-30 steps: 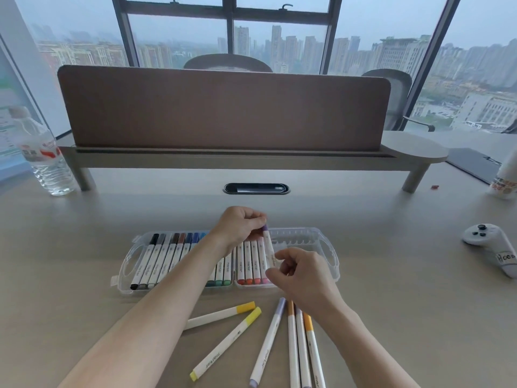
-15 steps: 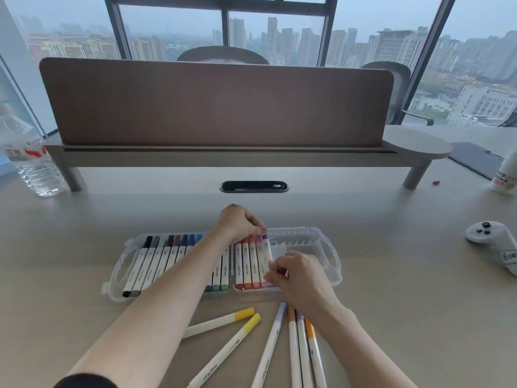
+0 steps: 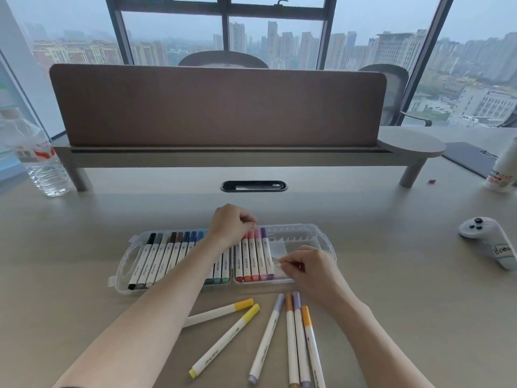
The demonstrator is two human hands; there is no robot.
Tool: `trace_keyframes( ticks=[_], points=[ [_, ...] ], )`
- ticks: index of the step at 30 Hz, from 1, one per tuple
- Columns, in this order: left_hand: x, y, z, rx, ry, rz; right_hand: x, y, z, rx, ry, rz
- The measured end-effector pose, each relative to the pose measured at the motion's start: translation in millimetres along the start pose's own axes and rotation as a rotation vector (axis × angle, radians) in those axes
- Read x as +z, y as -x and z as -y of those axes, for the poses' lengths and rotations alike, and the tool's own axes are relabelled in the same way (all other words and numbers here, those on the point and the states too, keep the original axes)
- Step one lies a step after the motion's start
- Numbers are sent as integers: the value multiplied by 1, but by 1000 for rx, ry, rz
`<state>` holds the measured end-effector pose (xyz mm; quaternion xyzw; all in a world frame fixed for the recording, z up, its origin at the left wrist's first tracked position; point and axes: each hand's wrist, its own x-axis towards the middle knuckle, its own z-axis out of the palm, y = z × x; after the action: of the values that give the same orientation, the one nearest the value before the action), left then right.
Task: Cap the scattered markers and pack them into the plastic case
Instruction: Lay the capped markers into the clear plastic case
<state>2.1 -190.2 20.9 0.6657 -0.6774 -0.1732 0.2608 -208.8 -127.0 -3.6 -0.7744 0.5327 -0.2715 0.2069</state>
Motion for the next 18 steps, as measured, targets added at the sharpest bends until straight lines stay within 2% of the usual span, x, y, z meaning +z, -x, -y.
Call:
trace_keyframes(
  ticks=[2, 5, 10, 14, 18],
  points=[
    [-3, 11, 1, 34, -16, -70, -6, 4, -1, 21, -30, -26],
    [-5, 30, -4, 62, 0, -70, -14, 12, -2, 54, -40, -49],
    [-5, 73, -20, 71, 32, 51, -28, 34, -2, 97, -21, -20],
    [-4, 101, -33, 101, -86, 219, -36, 50, -2, 133, 11, 21],
    [1, 115, -43, 112, -161, 289, -43, 62, 1, 167, 19, 57]
  ],
)
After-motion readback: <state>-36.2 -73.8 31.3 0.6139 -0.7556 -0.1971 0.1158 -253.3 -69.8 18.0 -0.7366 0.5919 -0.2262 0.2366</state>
